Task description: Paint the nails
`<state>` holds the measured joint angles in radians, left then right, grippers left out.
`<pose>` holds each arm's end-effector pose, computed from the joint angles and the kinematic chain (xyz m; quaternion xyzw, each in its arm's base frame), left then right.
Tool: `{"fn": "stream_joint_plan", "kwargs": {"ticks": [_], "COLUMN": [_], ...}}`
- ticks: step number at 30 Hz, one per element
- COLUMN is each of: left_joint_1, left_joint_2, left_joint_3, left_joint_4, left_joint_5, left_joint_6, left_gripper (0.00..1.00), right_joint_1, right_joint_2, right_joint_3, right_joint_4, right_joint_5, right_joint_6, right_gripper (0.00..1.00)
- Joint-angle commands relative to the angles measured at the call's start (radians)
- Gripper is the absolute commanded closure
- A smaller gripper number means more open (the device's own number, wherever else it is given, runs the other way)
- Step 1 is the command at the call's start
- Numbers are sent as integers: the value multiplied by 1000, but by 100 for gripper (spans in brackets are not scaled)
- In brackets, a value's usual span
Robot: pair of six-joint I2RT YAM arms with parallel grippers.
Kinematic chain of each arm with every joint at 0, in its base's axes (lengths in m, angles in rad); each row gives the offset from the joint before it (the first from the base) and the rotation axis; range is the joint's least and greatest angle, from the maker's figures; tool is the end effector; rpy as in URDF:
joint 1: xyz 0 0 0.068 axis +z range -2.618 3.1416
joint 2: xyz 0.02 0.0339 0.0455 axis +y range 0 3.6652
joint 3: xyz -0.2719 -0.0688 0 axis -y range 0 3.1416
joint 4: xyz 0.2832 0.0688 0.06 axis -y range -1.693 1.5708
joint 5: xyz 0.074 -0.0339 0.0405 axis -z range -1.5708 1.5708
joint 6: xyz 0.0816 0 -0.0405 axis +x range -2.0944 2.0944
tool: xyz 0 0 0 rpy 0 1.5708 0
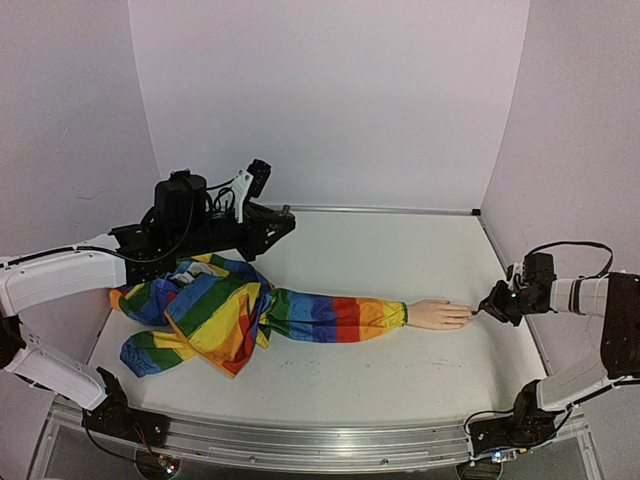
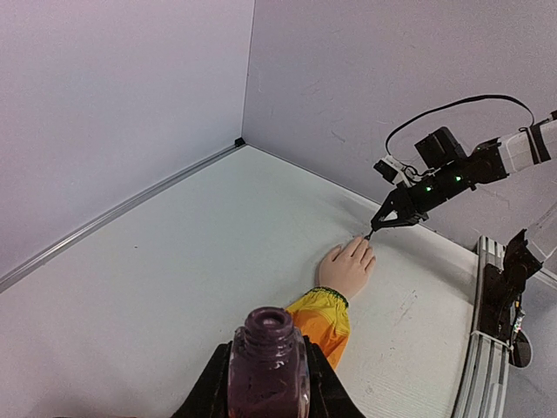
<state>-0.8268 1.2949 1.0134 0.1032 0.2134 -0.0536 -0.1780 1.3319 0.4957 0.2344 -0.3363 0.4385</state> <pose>0.2487 -0.2957 0.3268 0.3509 0.6808 -0.3457 0.5421 0.3143 -0.0292 0.1222 0.1904 0.8550 0.2065 0.4361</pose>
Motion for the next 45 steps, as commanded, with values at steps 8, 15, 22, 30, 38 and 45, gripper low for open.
{"fn": "stream_joint_plan", "kwargs": {"ticks": [8, 15, 22, 30, 38, 45], "left_joint_1": [-6, -6, -6, -7, -6, -6], "left_joint_2": [-29, -35, -25, -29, -33, -42], "left_joint_3": [19, 16, 22, 21, 20, 16], "left_joint_4": [38, 38, 38, 36, 37, 36], "left_joint_5": [-5, -8, 0, -2, -4, -8], "left_joint_6": [3, 6, 0, -3, -5, 0], "left_gripper": [100, 100, 100, 100, 100, 100], "right_joint_1": [6, 6, 6, 7, 6, 7], "right_joint_2": [-16, -56, -52, -11, 10, -4], "right_joint_3": [8, 5, 0, 4, 9, 9], "right_joint_4": [-14, -23, -9, 6, 4, -2], "right_joint_5": [77, 75, -14, -16, 18, 69], "right_joint_6": [17, 17, -4, -14, -7, 6], "right_gripper": [100, 100, 100, 100, 100, 100]}}
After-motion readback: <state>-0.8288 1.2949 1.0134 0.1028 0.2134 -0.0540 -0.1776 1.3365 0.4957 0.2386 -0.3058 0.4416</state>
